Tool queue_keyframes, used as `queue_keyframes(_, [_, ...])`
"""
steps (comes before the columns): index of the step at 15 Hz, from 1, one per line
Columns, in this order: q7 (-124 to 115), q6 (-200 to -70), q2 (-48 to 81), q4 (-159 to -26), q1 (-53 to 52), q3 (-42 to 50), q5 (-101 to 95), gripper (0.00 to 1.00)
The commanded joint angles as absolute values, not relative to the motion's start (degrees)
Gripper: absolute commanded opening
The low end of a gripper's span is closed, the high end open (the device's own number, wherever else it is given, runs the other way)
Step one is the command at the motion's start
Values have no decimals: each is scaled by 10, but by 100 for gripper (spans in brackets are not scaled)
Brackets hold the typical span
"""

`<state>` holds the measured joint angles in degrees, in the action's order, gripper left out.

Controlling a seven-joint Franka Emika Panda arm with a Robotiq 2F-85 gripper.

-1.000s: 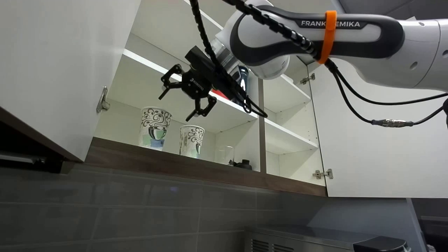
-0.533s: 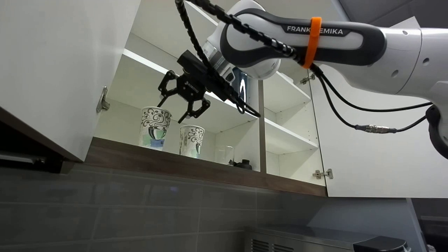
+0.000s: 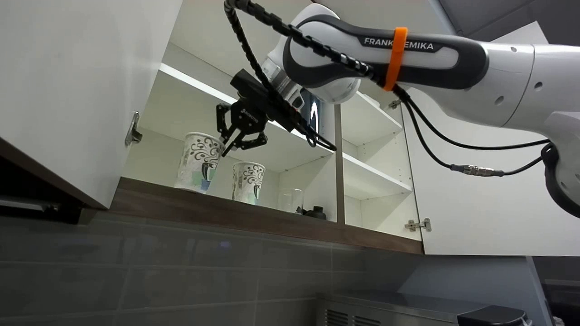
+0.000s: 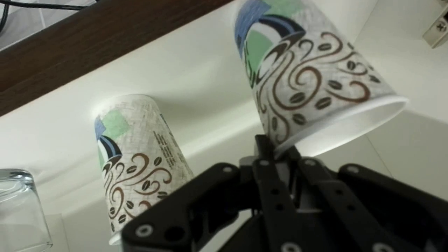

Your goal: Stack the coffee cups on the bottom shelf together then place them on the counter.

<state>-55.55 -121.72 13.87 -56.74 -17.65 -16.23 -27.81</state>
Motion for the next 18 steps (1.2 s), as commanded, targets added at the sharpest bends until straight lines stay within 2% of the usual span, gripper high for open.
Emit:
queue_keyframes(1, [-554,-1205,142,-544,-163,-162,-249,0])
queue_keyframes(8, [-550,-1276,102,-597,-106,-166,-136,1])
queue_keyframes(13, [-425,-1430,52,-694,-82,-174,-105,1])
queue_keyframes(18, [-280,-1476,-4,-805,-69,-174,-38,1])
